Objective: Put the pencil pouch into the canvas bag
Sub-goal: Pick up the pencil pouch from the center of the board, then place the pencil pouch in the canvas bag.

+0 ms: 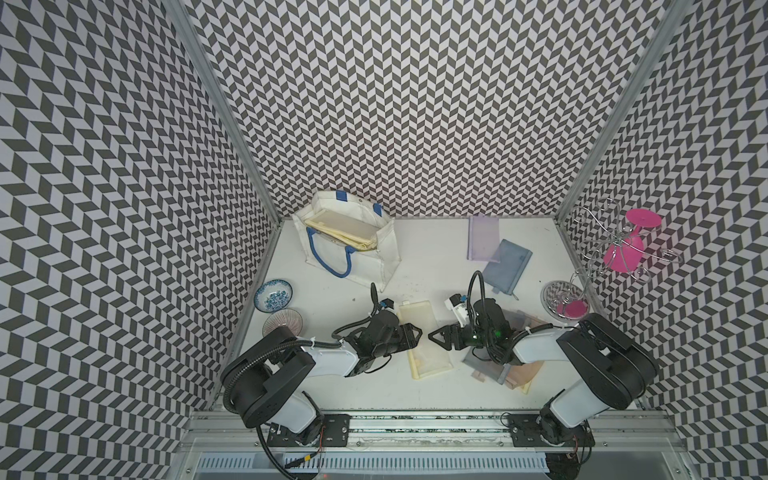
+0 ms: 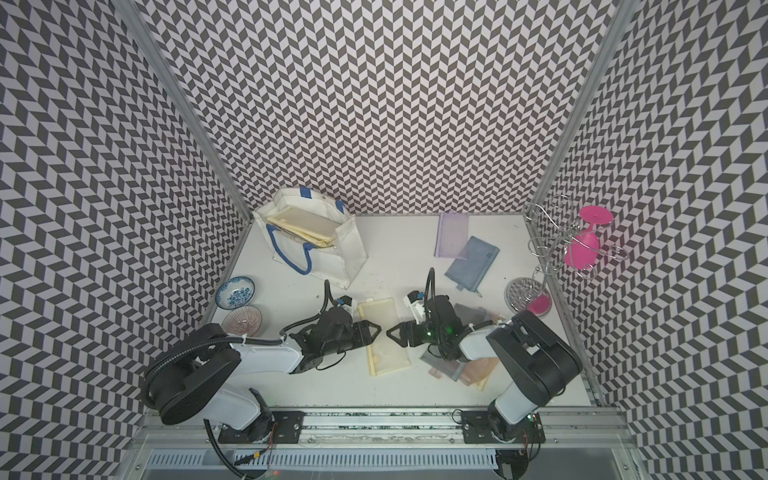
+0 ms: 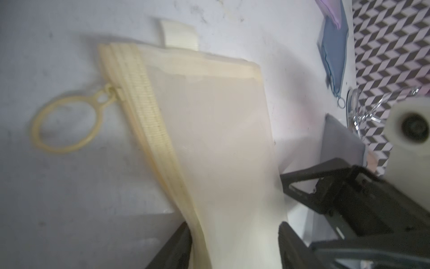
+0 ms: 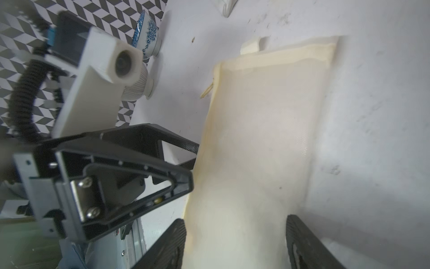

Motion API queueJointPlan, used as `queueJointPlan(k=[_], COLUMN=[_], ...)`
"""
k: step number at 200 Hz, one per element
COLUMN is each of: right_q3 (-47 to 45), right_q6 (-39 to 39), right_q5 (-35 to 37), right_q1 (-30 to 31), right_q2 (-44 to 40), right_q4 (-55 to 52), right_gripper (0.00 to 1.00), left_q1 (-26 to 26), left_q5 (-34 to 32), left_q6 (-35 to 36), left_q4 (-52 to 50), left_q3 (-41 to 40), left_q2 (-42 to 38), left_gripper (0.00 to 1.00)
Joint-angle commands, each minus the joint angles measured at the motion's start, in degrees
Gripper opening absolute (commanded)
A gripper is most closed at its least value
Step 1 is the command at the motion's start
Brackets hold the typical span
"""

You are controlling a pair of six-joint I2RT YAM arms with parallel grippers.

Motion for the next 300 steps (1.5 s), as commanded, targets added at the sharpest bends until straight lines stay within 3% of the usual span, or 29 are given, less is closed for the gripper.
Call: queueJointPlan(k=[1,50,94,125,149,166,199,236,264,300], right_q3=[-1.5,-2.1,2.3,11.3,14.5,13.5,9.3,5.1,0.3,0.5], right_q6=[2.6,1.5,-4.2,-9.2,-12.6,-14.9,-16.1,-15.4,-14.4,-14.5], right_q5=[-1.3,-0.1,5.6,16.9,24.8,26.3,23.2,24.7,23.3,22.1], right_q1=[1.4,1.6,1.5,1.4,1.4,1.4,1.4,1.4,1.3,1.4], right_q2=[0.7,-0.5,-11.4,-22.2,-27.9,-30.5,-31.0,-29.5,-30.9,-33.4], right_q4=[4.9,4.9,-6.4,-19.3,-19.8,-15.4,-6.5,-3.1,4.8,3.7], right_gripper=[0.67,0.67,0.67,0.70,0.71,0.72,0.72,0.72,0.72,0.73], left_q1=[0.3,0.8,-0.3,-0.4,1.8,7.0,23.5,36.9,40.5,40.0], left_q5=[-1.0,-3.5,-7.3,-10.1,-12.3,-10.3,-5.6,-3.7,-6.3,-15.1], left_q6=[-1.3,0.8,7.4,13.0,16.9,19.1,18.6,12.1,6.0,0.1], left_q4=[2.2,-2.6,-16.3,-28.6,-36.9,-40.3,-41.4,-40.8,-37.5,-33.4], left_q3=[-1.0,-0.8,4.2,13.3,23.2,29.9,39.9,50.1,53.5,53.8], left_q2=[0.2,-4.8,-17.6,-27.3,-29.0,-28.2,-24.1,-13.4,-5.7,0.5], left_gripper=[0.46,0.00,0.00,0.00,0.00,0.00,0.00,0.03,0.04,0.04])
